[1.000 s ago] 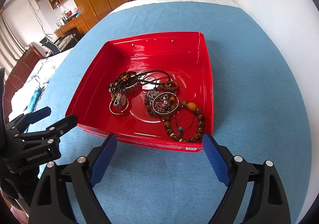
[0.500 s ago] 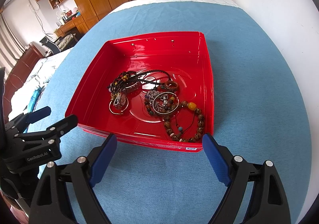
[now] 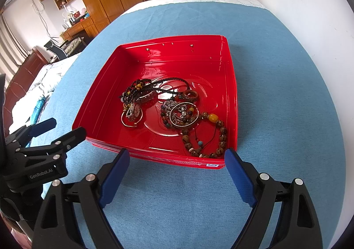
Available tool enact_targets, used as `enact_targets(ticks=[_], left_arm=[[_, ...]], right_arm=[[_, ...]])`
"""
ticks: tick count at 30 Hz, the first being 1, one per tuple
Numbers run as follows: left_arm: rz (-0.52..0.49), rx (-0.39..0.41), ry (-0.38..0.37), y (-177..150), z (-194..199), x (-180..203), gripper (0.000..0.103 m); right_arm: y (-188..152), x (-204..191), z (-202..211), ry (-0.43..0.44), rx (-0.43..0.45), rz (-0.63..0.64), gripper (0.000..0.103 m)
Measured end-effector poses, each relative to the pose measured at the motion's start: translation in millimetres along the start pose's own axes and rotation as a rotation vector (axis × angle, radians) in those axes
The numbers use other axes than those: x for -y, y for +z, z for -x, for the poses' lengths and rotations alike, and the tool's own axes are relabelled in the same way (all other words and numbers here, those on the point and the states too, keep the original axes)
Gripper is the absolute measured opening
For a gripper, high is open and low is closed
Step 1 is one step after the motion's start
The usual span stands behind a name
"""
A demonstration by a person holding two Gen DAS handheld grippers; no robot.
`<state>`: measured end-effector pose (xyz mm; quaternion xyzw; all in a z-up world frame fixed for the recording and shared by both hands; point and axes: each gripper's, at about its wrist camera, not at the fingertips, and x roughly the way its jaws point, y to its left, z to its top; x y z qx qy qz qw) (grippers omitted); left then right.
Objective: Organize jewelry
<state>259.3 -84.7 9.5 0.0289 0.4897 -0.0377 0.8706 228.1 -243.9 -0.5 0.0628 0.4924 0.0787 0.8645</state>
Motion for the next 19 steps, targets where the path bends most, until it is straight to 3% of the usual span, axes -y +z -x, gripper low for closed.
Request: enact_targets(ticks=[19], left_arm=[[0.004, -0.005, 0.0, -0.6, 0.4, -1.1, 0.096]], right_arm=[[-0.6, 0.4, 0.3, -0.001, -0.001, 0.0, 0.088]])
